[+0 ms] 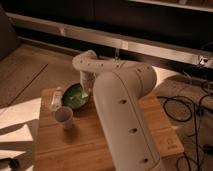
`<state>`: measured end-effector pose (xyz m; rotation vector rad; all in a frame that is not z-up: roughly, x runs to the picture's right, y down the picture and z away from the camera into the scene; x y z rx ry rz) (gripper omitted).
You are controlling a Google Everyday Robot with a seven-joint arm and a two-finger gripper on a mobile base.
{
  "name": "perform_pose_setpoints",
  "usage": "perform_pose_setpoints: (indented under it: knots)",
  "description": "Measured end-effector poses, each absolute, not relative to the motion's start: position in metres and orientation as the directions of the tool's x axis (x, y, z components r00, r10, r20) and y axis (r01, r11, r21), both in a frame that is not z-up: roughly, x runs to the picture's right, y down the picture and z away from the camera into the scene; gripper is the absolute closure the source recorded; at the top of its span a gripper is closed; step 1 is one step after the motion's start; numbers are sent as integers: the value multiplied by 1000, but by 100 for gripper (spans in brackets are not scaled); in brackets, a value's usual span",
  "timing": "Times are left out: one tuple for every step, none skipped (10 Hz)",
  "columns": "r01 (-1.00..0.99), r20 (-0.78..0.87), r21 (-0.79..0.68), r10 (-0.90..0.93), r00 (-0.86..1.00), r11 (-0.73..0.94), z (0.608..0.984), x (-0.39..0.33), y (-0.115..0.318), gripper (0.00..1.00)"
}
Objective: Drag the ceramic bowl in a circle
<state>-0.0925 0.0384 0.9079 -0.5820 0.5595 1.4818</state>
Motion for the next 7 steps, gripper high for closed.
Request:
perform_pose_setpoints:
  knots:
    - [-1000, -679, -24, 734, 18, 3, 899, -91, 47, 100]
    - [-1000, -692, -18, 722, 21, 12, 895, -87, 55, 100]
    - [-1000, -707, -3, 707, 22, 28, 889, -78, 64, 100]
    - [-998, -727, 34, 686, 11, 52, 884, -60, 75, 100]
    - [-995, -736, 70, 677, -7, 65, 882, -43, 78, 100]
    - [-993, -742, 100, 670, -30, 66, 880, -30, 79, 100]
    - [-989, -740, 136, 670, -61, 61, 881, -16, 75, 98]
